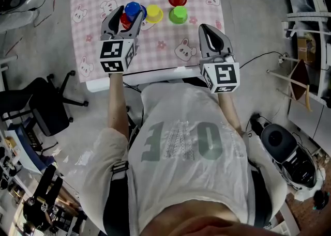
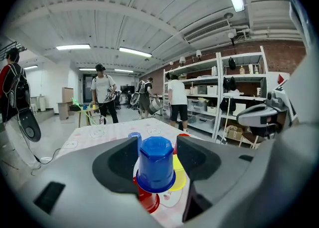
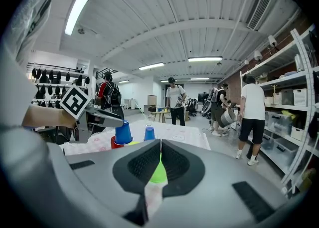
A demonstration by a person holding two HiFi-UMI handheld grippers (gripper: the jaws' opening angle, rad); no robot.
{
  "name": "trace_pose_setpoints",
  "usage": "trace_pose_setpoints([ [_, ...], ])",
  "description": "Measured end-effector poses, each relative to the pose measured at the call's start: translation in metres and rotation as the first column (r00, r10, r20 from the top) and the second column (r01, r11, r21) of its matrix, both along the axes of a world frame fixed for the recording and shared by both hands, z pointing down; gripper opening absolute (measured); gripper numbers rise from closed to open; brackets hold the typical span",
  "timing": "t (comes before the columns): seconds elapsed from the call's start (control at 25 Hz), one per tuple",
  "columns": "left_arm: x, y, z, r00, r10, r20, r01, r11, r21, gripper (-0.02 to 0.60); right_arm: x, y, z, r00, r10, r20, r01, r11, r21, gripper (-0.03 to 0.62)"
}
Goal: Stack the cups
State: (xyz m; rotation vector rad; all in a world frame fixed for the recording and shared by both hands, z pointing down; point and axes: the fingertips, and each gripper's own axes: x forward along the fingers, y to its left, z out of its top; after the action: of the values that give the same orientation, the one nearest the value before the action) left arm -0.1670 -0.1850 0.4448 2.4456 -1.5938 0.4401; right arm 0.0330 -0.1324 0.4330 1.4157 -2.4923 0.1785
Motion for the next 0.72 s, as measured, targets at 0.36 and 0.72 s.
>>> trace_pose_setpoints([
  [0.36,0.076,0.016,-0.068,0.992,0.12,0.034,-0.124,0.977,0.173,0.225,0.003,0.001,-0.002,1.0,-0.001,0.004,0.001,1.0,0.006,0.029],
  [0.72,0.144,-0.052,0.0,0.993,0.103,0.051,-0.1,0.992,-0.073,0.225,0.02,0.005,-0.004,0.999,0.032,0.034,-0.032,0.999,0.016,0.029],
])
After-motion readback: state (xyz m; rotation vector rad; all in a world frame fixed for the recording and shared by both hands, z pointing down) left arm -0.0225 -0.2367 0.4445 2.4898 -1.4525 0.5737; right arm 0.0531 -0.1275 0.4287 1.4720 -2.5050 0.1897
